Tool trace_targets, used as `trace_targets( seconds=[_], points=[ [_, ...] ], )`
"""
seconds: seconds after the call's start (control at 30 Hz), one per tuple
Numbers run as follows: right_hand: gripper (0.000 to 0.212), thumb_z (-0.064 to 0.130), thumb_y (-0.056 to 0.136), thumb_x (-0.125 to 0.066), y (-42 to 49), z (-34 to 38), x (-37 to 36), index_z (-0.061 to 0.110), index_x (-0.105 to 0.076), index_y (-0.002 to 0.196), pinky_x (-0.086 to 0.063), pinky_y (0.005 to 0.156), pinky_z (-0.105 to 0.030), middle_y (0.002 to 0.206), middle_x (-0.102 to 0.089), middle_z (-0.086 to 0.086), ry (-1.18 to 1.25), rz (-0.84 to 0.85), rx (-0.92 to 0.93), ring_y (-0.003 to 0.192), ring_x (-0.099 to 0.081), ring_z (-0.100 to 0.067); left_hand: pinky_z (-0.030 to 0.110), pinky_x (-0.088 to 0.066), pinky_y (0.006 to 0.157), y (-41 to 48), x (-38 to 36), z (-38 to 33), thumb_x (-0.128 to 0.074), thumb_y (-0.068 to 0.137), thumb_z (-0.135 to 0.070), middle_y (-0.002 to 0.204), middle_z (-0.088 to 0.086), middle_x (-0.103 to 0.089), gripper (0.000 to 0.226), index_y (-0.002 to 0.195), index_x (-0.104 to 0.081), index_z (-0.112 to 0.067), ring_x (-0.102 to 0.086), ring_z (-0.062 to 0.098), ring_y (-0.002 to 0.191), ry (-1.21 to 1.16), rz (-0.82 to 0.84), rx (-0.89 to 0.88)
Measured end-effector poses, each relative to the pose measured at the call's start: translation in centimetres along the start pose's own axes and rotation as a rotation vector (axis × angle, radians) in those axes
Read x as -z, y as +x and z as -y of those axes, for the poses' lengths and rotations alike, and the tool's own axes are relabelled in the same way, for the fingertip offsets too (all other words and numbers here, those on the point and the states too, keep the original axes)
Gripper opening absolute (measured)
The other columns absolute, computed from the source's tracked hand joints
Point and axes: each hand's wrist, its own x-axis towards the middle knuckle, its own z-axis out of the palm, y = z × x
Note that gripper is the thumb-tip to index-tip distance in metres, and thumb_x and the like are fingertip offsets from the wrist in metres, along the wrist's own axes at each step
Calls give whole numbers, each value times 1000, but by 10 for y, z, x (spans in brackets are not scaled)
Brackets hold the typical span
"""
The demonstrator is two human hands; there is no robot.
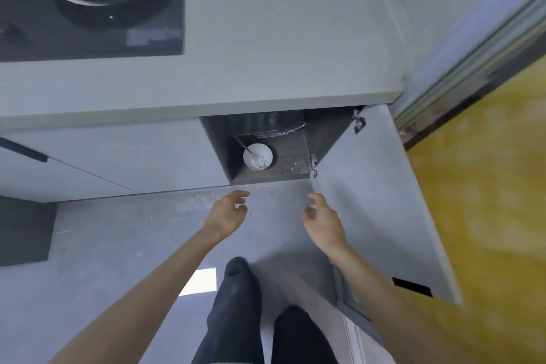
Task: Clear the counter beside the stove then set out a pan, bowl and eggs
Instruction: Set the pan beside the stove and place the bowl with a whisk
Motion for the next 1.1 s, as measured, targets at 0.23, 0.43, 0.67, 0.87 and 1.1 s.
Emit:
trace_targets(
  seconds=[0.23,0.43,0.67,0.87,1.1],
  points=[
    [35,21,92,-52,117,-1,-83,20,-50,126,-53,76,-34,100,-61,-2,351,92,-195,84,-61,-25,24,-41,75,96,-23,51,-43,92,-7,115,7,-61,38,125,-57,-18,-54,19,89,-228,55,90],
    [38,18,96,-48,206,-21,-150,19,-42,134,-49,76,-34,128,-60,-10,584,226,-281,86,-59,-27,34,-44,84,179,-59,89,-44,94,-4,107,6,-52,36,128,-52,-14,-48,22,95,-468,50,167],
    [36,23,102,-36,301,-40,-218,14,-41,137,-49,86,-38,136,-55,-7,725,329,-290,104,-60,-29,34,-44,87,265,-96,128,-43,96,-8,112,3,-54,36,129,-51,-19,-52,21,103,-509,41,108],
    [36,26,102,-35,361,-45,-251,14,-43,136,-48,96,-40,135,-55,-7,820,321,-318,118,-58,-32,33,-44,84,317,-114,153,-46,96,-10,116,4,-59,36,131,-51,-20,-56,25,110,-679,52,109],
    [36,33,103,-33,416,-53,-283,12,-43,132,-48,95,-41,136,-55,-8,880,304,-338,120,-57,-31,33,-43,89,334,-117,174,-48,96,-7,116,4,-61,35,127,-52,-21,-56,25,113,-750,52,72]
  ],
)
